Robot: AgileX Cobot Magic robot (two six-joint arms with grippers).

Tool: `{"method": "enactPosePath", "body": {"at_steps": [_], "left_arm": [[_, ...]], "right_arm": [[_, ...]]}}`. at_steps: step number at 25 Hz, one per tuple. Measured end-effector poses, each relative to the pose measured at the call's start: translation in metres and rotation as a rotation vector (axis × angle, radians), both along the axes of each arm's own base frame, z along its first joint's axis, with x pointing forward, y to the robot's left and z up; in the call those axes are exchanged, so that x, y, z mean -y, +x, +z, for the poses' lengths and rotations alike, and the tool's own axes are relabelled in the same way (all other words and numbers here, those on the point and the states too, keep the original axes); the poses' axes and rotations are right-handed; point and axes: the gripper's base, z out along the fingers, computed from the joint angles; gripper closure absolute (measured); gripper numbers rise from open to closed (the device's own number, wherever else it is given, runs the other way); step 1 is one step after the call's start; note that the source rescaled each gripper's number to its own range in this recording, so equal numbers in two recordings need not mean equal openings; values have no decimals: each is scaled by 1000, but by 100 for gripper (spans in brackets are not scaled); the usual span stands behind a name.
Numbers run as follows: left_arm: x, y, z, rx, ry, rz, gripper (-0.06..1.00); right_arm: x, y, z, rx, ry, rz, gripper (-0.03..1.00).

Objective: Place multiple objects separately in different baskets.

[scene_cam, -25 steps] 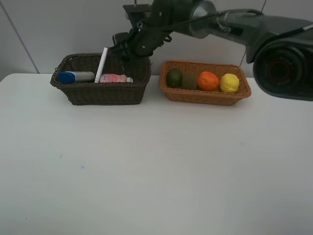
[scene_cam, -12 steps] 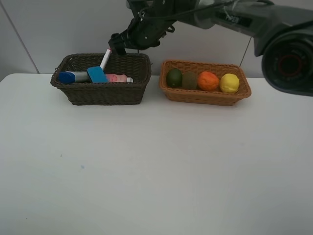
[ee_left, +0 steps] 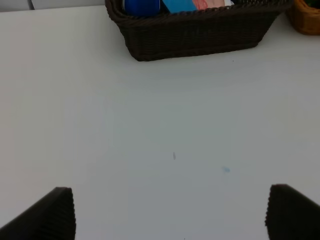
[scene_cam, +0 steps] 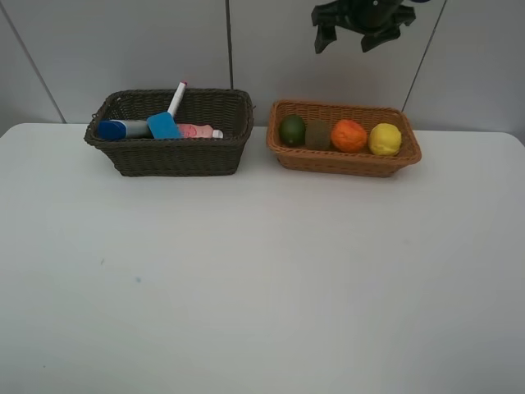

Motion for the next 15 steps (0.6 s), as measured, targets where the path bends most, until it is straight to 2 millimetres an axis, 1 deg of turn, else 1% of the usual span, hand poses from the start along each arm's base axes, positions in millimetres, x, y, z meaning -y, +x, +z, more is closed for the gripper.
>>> {"method": "enactPosePath", "body": {"at_steps": [3, 6, 9, 11, 13, 15], "left_arm": [[0, 0, 0, 0, 0, 0, -6], [0, 0, 0, 0, 0, 0, -6], [0, 0, 0, 0, 0, 0, -6], [0, 0, 0, 0, 0, 0, -6], [0, 0, 0, 0, 0, 0, -6], [0, 0, 0, 0, 0, 0, -6]], "right_arm": [[50, 3, 3, -50, -8, -104, 0], [96, 0, -2, -138, -21, -197, 0], [135, -8, -6, -211, -24, -271, 0], [153, -21, -14, -275, -21, -308, 0], [168, -39, -21, -340, -19, -342, 0], [179, -64, -28, -413, -16, -371, 0]]}}
